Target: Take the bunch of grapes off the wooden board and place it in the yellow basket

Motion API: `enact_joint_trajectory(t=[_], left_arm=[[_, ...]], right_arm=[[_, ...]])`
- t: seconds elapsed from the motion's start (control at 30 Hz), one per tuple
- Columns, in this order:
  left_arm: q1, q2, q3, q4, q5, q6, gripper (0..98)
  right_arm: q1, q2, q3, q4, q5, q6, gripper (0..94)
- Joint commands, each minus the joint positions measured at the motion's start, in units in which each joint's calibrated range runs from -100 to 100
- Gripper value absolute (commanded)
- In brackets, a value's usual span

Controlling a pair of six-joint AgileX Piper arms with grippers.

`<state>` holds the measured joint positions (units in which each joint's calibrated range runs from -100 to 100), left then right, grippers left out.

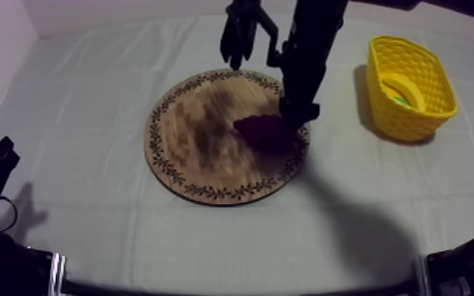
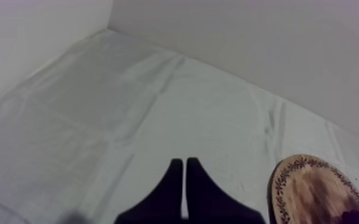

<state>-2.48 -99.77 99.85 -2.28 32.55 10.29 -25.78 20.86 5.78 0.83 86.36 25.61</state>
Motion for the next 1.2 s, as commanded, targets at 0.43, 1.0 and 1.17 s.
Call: enact_joint_trajectory(t=[0.43, 1.0, 1.17], left_arm=[[0.0, 0.0, 0.0, 0.01, 0.0, 0.0, 0.0], [0.0, 0.0, 0.0, 0.01, 0.0, 0.0, 0.0], [0.0, 0.0, 0.0, 0.01, 0.0, 0.0, 0.0]], right_arm=[[-1.1, 11.3, -1.4, -0.4, -3.5, -4.1, 72.0], [-1.4, 17.1, -4.0, -0.1, -6.2, -6.8, 29.9], [-1.4, 15.1, -3.5, 0.7, -6.7, -7.4, 24.9]])
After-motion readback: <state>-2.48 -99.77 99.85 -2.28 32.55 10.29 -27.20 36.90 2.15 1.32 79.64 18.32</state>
